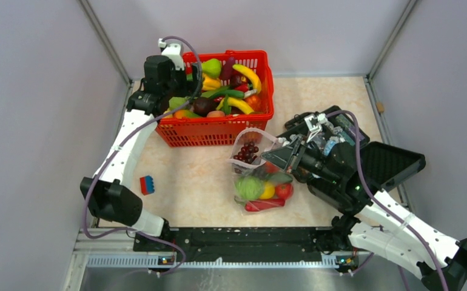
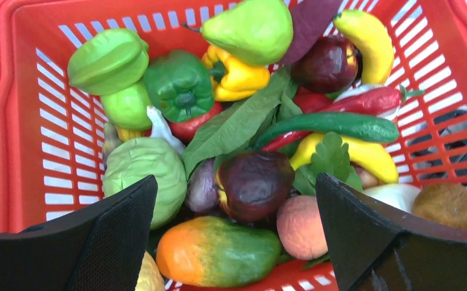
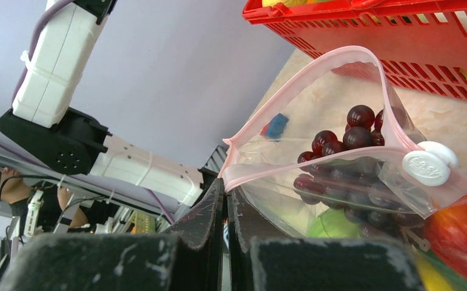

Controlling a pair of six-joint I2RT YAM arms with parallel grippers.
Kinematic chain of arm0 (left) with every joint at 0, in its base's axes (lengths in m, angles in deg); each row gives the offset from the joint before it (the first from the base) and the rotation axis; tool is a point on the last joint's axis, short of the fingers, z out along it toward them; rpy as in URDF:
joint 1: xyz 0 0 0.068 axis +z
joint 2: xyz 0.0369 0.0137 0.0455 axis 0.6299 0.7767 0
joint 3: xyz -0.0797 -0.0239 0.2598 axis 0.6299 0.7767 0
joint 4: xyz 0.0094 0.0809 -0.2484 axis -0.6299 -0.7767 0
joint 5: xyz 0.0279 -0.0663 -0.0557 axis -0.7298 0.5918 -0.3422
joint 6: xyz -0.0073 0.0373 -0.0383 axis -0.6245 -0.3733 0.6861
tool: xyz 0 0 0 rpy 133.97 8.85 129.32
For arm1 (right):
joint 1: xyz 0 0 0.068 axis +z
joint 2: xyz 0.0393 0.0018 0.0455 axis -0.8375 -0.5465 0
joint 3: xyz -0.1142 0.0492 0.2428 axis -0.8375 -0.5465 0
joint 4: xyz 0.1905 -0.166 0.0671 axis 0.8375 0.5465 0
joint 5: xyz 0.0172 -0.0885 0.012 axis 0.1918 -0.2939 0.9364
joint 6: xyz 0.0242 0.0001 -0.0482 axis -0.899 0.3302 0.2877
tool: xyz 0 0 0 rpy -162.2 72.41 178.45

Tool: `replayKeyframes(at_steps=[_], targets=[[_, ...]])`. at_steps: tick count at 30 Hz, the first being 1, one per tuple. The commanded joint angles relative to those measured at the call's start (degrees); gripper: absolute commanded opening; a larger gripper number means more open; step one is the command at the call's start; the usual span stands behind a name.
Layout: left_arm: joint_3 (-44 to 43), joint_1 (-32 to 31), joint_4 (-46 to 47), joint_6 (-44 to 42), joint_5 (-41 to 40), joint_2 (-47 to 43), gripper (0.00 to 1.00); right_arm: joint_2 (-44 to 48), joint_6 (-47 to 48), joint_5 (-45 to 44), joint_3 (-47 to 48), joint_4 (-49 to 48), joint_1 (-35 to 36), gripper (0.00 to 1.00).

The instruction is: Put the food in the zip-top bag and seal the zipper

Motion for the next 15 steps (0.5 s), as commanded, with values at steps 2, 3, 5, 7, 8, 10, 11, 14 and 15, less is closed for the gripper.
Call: replayKeyframes(at_steps=[2, 3, 5, 7, 8, 10, 11, 14, 15], targets=[[1.56, 3.21, 13.67, 7.49, 3.86, 2.22, 0.99, -0.97, 0.83, -0.14, 2.81, -3.2, 0.58, 0.0], [0.7, 3.37, 14.48, 7.85, 3.44, 3.65, 0.99, -1.33, 0.83, 0.22, 3.01, -3.2, 0.59, 0.0], [-1.92, 3.64, 14.92, 8.52, 2.32, 7.01, 0.99, -1.6, 0.7, 0.57, 3.24, -3.3, 0.59, 0.0], [-3.86, 3.9, 16.53, 9.08, 3.04, 10.08, 0.99, -1.43, 0.51, 0.37, 3.09, -3.29, 0.59, 0.0], [-4.36, 4.03, 18.19, 9.17, 5.02, 11.5, 0.99, -1.23, 0.43, 0.21, 2.88, -3.29, 0.61, 0.0], [-5.87, 4.05, 21.45, 9.01, 9.28, 14.27, 0.99, -0.85, 0.32, -0.32, 2.73, -3.0, 0.6, 0.0], [-7.1, 4.05, 21.92, 9.11, 10.8, 16.36, 0.99, -0.7, 0.32, -0.44, 2.7, -2.9, 0.59, 0.0], [-11.69, 4.05, 21.37, 10.59, 11.86, 21.24, 0.99, -0.5, 0.3, -0.65, 2.87, -2.52, 0.6, 0.0], [-12.76, 4.05, 21.67, 11.1, 11.59, 22.45, 0.99, -0.46, 0.32, -0.65, 2.94, -2.46, 0.6, 0.0]])
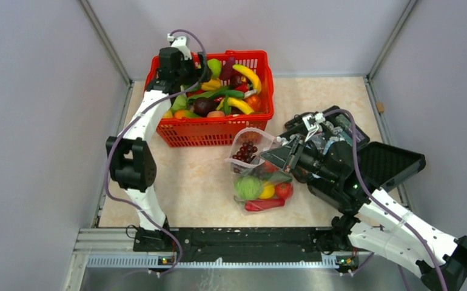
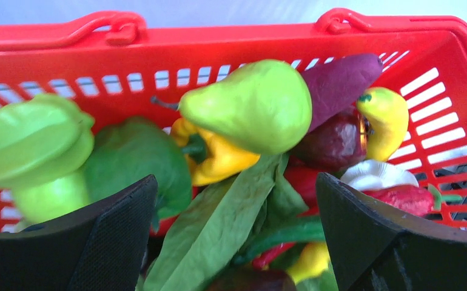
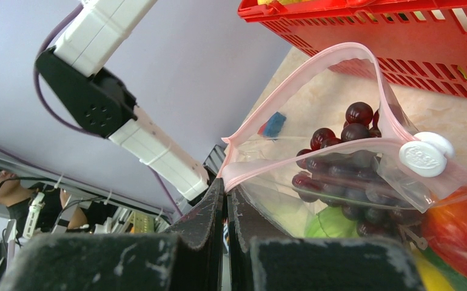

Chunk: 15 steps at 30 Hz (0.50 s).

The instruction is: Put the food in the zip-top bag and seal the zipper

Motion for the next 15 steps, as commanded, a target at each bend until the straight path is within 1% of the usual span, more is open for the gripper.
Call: replayKeyframes(at_steps=[1, 5, 8, 11, 15], targets=[[-6.93, 0.11, 6.4, 3.3, 3.47, 4.38, 0.99, 1.1, 0.39, -0.75, 2.8, -1.9, 0.59, 0.0], [-6.85, 0.11, 11.71, 9.09, 4.14, 6.48, 0.99, 1.01, 0.1, -1.15, 2.55, -2.15, 0.6, 0.0], [-6.97, 0.11, 14.36, 11.74, 4.15, 7.73, 0.99, 0.77, -0.06, -1.12, 2.63, -2.28, 0.59, 0.0], [-7.65, 0.11, 15.59, 13.41, 4.49, 9.92, 0.99, 0.9, -0.15, -1.23, 2.47, -2.2, 0.59, 0.0], [-9.78, 0.11, 14.87, 15.08, 6.26, 12.97, 0.99, 1.25, -0.48, -1.24, 2.03, -2.23, 0.59, 0.0]])
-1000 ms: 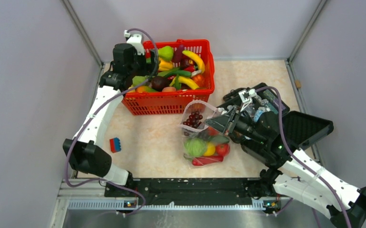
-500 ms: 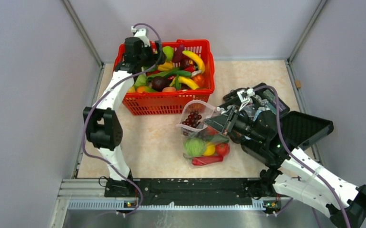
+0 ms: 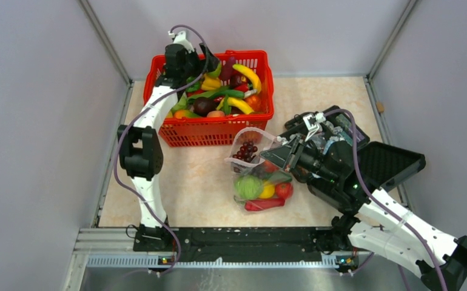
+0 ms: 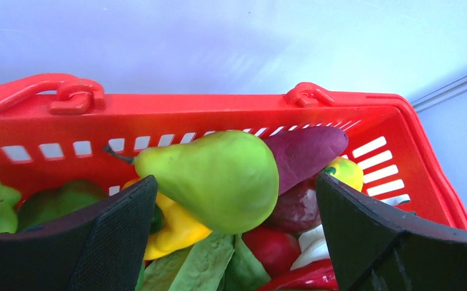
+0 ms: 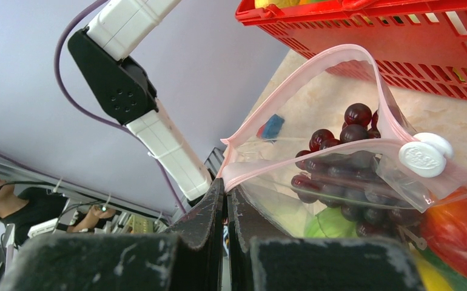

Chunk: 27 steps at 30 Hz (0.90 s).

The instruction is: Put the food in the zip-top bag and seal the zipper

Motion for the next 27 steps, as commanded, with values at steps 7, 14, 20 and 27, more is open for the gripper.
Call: replayKeyframes(at_steps=[7, 14, 20, 27], targets=[[-2.22, 0.03, 4.99, 4.78, 1.6, 5.34, 0.99, 1.94, -0.42, -0.91, 1.76, -1.79, 0.59, 0.0], [-1.53, -0.3, 3.64, 4.55, 2.83, 6.16, 0.94, 2.36, -0.39, -1.47, 1.41, -1.34, 0.59, 0.0], [4.26, -3.06, 1.83, -7.42, 2.13, -0.09, 0.95, 2.93, -0.4, -1.91, 1.43, -0.76, 0.6, 0.0], [10.6, -3.49, -0.41, -12.75, 4.51, -5.69, 0.92, 2.93, -0.56, -1.91, 1.2, -1.17, 0.64, 0.0]])
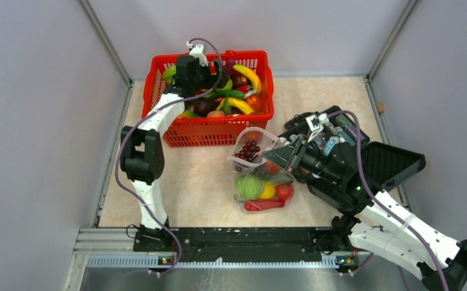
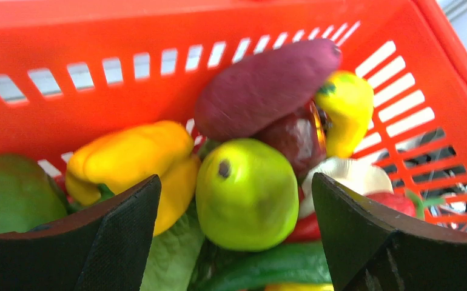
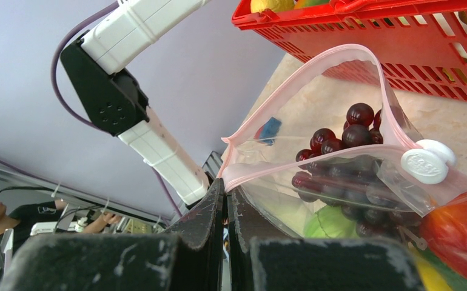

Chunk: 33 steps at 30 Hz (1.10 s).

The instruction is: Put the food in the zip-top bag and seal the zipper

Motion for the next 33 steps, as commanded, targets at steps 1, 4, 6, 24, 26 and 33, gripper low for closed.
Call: replayKeyframes(at_steps=[1, 4, 6, 24, 26, 33], targets=[[4.09, 0.01, -2.29, -4.87, 1.95, -5.24, 0.9, 1.24, -0.61, -0.57, 1.08, -2.95, 0.6, 0.0], [3.93, -0.21, -3.52, -5.59, 2.07, -5.15, 0.83, 1.2, -0.9, -0.42, 0.88, -3.15, 0.64, 0.0], [3.78, -0.48, -4.63, -6.18, 1.04, -5.23, 0.84, 1.28, -0.89, -0.31, 0.96, -2.84, 0.6, 0.0], [-2.12, -2.4, -3.78, -7.11, -3.62, 0.55, 0.67, 0.62, -1.0, -0.61, 0.91, -3.19, 0.59, 0.0], [-0.34, -2.45, -3.48, -7.44, -2.68, -0.08, 0.62, 0.63, -0.87, -0.66, 1.04, -2.81, 0.59, 0.0], [4.25, -2.45, -3.09, -7.9, 0.81, -4.3, 0.3, 0.12, -1.07, -0.5, 1.23, -3.14, 0.59, 0.0]])
